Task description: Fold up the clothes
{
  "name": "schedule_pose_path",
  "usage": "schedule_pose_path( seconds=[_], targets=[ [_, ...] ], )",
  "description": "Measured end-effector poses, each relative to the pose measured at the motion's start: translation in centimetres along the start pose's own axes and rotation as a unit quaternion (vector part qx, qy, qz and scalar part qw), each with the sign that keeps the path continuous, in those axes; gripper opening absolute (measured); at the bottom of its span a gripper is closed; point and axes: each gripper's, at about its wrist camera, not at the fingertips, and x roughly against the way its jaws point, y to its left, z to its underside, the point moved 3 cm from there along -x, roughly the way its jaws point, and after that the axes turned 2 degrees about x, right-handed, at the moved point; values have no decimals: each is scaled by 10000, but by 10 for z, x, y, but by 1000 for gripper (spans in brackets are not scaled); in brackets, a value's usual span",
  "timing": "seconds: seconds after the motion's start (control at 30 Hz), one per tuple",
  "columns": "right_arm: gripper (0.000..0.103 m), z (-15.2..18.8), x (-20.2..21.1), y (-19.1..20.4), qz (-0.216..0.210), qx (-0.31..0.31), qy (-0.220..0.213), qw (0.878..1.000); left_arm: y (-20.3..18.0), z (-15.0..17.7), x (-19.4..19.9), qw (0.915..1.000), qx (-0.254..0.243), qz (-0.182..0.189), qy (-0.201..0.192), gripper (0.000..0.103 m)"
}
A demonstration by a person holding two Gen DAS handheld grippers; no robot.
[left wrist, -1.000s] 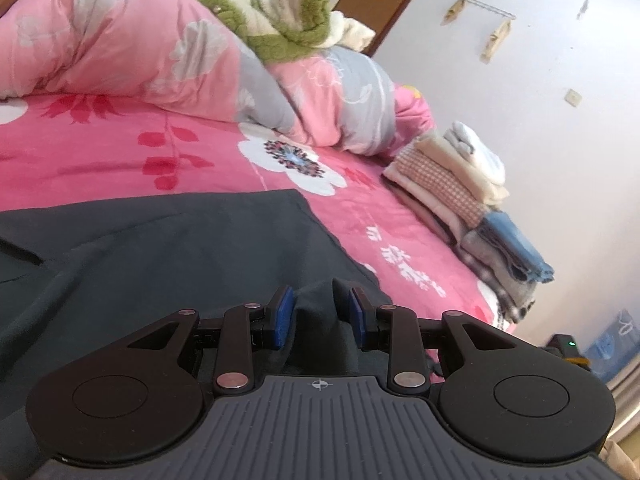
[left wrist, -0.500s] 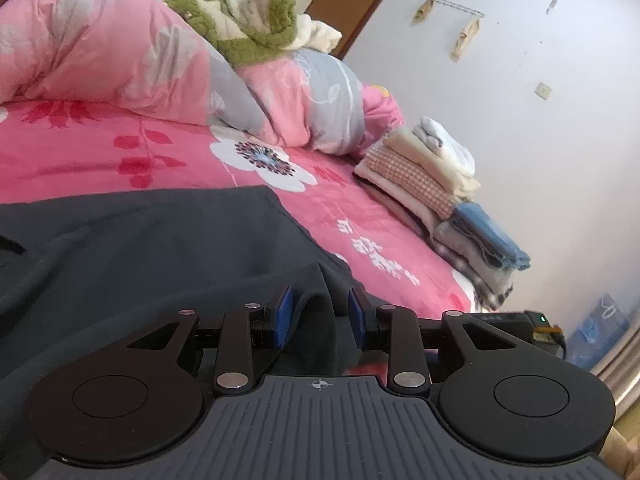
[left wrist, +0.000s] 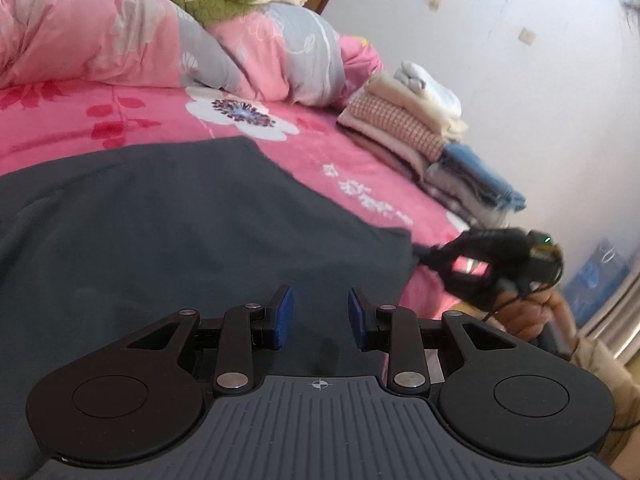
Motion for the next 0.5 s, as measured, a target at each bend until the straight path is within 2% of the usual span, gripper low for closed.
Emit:
schedule_pose_path(
  seconds=[0.13,0.27,0.33,0.4,0.47,0.5],
  targets=[
    [10,-2,10,-6,-60,-256,-96,9996,-3,5,6,9999,-89,-124,-75,29],
    [28,10,16,-6,-138,-411,118,9990,-23,12,12,9984,-519,-149,-144,32],
    [34,22,14,-2,-212,-372,290,9987,-37,20,10,9960,-860,-214,-69,37],
    [41,34,7,4,-250,-341,555,9976,-50,30,5,9917,-1240,-327,61,52],
    [41,47,-4,9,-261,-282,864,9955,-60,40,0,9852,-1627,-535,113,61],
    [42,53,-11,13,-239,-229,1020,9942,-64,45,-2,9813,-1813,-635,118,62]
  ],
)
